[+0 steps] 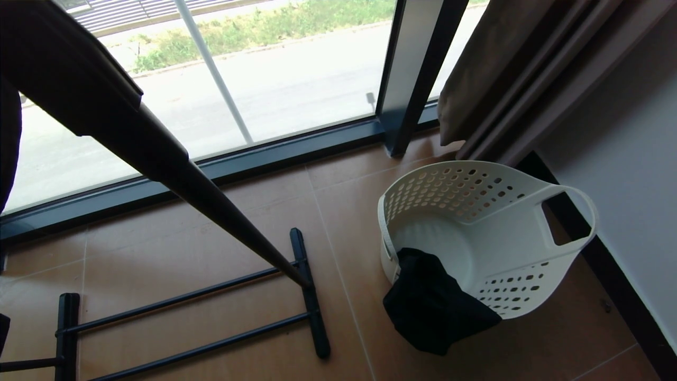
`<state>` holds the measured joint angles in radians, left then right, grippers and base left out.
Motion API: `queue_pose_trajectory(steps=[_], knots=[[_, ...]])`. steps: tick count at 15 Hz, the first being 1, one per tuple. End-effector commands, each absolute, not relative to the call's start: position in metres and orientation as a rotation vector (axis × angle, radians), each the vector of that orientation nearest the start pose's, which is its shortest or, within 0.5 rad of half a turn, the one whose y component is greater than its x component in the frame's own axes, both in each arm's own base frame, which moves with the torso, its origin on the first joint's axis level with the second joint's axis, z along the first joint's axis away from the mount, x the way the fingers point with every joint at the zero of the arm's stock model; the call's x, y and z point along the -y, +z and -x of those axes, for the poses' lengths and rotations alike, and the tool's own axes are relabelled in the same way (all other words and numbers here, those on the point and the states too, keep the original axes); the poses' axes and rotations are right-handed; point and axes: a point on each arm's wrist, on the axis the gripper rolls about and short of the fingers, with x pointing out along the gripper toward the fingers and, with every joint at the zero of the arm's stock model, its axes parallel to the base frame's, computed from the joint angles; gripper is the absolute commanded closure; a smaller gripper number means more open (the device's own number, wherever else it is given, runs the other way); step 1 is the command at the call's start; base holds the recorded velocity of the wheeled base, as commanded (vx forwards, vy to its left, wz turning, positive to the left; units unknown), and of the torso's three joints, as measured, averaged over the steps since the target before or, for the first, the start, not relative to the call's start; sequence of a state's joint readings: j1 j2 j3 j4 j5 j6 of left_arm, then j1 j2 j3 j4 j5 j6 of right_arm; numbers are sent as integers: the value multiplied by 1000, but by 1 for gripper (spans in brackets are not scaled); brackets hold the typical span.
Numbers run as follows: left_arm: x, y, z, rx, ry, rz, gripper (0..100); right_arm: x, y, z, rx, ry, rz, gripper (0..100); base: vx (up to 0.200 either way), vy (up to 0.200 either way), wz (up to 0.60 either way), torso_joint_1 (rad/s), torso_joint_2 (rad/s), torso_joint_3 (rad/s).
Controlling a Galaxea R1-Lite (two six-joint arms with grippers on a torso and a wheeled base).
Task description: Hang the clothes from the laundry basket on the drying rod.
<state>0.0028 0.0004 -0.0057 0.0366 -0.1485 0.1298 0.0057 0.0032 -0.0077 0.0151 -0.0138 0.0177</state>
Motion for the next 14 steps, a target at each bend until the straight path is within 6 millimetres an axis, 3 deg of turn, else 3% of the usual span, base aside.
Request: queue_pose_trajectory(steps=[1, 6, 9, 11, 14], knots=[[3, 73, 24, -21, -147, -126, 0, 1, 76, 23, -14, -14, -14, 0, 0, 0, 0, 0, 0, 0], [3, 73, 23, -22, -148, -129, 0, 1, 79, 19, -72, 24, -11, 0, 0, 0, 0, 0, 0, 0], [3, 73, 24, -21, -148, -129, 0, -1, 114, -1, -194, 147, -5, 0, 0, 0, 0, 0, 0, 0], [3, 73, 23, -23, -148, -128, 0, -13, 140, -54, -445, 252, 34, 0, 0, 0, 0, 0, 0, 0], [3, 74, 24, -20, -154, -132, 0, -31, 158, -117, -547, 287, 122, 0, 0, 0, 0, 0, 0, 0]])
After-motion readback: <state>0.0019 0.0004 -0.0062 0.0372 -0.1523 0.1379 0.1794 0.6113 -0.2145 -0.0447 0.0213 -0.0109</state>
